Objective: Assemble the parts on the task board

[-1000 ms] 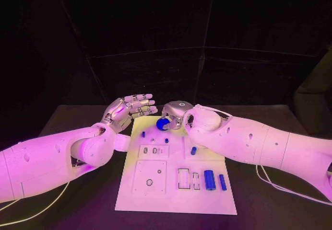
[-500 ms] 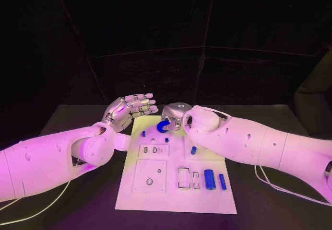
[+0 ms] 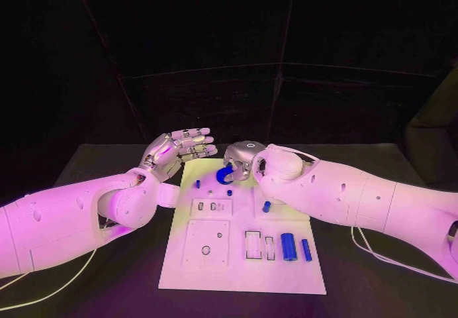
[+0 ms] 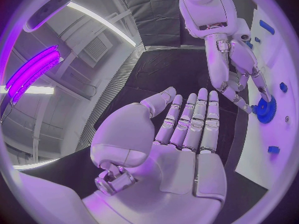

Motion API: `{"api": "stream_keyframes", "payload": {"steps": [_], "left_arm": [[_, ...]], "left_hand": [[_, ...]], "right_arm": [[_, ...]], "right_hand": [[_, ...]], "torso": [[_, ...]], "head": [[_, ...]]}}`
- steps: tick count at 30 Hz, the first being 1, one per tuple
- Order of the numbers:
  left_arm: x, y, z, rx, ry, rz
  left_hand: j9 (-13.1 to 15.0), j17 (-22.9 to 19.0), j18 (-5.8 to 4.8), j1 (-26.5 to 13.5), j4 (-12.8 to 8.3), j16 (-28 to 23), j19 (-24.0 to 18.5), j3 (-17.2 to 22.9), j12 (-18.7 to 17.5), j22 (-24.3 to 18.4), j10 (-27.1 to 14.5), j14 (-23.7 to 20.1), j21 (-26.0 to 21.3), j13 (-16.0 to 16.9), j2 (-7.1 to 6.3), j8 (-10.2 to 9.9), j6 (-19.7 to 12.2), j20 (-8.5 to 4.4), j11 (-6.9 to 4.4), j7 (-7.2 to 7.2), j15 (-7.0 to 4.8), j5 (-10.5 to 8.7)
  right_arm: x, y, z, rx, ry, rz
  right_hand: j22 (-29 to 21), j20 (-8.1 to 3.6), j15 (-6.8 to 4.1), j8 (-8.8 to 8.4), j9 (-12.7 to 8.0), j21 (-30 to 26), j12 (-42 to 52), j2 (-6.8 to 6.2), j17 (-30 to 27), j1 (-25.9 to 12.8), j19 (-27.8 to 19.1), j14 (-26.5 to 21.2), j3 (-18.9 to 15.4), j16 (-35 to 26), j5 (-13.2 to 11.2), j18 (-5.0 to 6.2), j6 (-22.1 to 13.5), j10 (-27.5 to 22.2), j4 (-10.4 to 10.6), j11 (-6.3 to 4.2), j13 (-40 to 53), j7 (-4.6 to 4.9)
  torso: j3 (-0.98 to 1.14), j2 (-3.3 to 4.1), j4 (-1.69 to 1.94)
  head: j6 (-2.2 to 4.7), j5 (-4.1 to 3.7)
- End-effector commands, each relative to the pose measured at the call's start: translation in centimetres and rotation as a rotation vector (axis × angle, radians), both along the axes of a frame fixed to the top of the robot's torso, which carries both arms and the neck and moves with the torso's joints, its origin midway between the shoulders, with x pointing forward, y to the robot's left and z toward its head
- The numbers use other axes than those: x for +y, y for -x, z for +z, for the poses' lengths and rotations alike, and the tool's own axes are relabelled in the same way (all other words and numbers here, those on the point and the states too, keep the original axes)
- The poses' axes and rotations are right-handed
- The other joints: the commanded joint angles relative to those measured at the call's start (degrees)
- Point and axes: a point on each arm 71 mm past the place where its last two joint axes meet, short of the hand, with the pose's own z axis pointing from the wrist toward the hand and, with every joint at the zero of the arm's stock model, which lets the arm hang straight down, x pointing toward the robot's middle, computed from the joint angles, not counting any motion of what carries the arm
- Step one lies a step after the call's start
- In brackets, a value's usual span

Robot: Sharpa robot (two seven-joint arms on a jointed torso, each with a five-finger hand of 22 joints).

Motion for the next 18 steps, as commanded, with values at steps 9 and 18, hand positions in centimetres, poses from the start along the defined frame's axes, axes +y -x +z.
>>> {"api": "stream_keyframes", "payload": {"steps": [9,18], "left_arm": [[-0.1,0.0,0.2,-0.009,0.007,-0.012],[0.5,0.0,0.2,-0.009,0.003,0.002]], "left_hand": [[0.0,-0.1,1.05,-0.5,0.0,0.4,0.6,0.4,0.4,-0.1,0.3,0.3,-0.4,0.0,-0.03,0.4,-0.3,0.0,-0.01,4.89,-0.1,0.16],[0.0,-0.1,1.05,-0.5,0.0,0.4,0.6,0.4,0.4,-0.1,0.3,0.3,-0.4,0.0,-0.03,0.4,-0.3,0.0,-0.01,4.89,-0.1,0.16]], "right_arm": [[-1.0,0.0,0.2,-0.003,-0.058,-0.007],[-6.7,1.4,1.9,-0.072,-0.305,0.09]], "right_hand": [[0.0,0.5,0.34,0.28,0.2,-0.2,0.2,0.05,10.3,-2.5,-0.1,5.0,-2.7,0.1,-0.2,-0.83,1.5,0.1,2.6,-0.05,1.3,0.05],[-0.6,0.59,0.46,0.06,0.1,-0.5,0.0,-0.14,10.1,-0.2,-0.5,4.9,-3.5,0.0,3.6,-0.73,1.4,-0.2,2.2,0.1,1.3,0.25]], "torso": [[0.01,-0.01,0.07],[0.0,-0.31,-0.53]], "head": [[0.0,-0.01],[0.35,0.47]]}}
